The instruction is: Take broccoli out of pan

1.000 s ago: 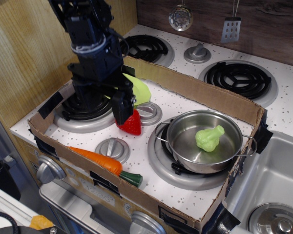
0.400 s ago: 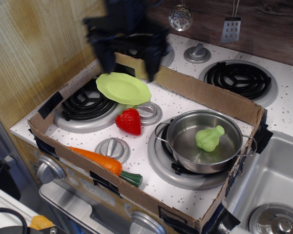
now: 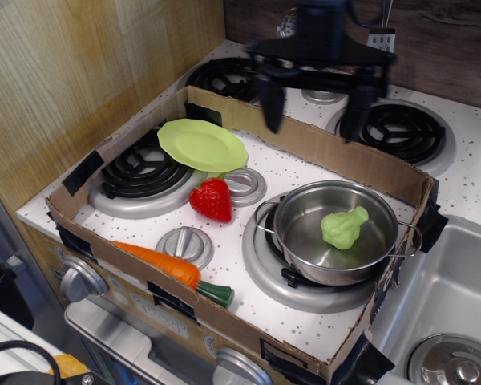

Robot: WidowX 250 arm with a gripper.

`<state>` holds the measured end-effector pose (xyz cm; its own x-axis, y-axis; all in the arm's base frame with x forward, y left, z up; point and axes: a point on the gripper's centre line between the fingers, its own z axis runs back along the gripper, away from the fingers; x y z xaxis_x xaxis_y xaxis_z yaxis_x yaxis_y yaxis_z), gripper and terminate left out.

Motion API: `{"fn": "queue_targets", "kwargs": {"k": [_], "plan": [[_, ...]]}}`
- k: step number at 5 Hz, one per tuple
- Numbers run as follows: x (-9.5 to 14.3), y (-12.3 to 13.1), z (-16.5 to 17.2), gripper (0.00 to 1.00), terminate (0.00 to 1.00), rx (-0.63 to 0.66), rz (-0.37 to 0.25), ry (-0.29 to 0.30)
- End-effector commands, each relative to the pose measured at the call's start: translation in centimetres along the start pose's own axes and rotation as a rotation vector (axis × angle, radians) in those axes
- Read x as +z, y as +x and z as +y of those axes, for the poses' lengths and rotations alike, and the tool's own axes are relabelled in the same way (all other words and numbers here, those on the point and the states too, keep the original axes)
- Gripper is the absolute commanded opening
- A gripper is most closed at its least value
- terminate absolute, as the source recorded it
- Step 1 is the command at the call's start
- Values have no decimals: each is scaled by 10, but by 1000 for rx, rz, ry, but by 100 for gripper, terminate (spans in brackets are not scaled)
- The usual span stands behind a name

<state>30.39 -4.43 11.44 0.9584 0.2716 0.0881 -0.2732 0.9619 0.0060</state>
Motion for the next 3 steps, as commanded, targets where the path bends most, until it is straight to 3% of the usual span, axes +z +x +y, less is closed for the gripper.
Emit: {"fn": "queue_targets", "kwargs": {"k": [1,3], "plan": [[-13,2,-23,100,0,41,-91,11],[-44,-3,-16,100,0,76,-132,35]]}}
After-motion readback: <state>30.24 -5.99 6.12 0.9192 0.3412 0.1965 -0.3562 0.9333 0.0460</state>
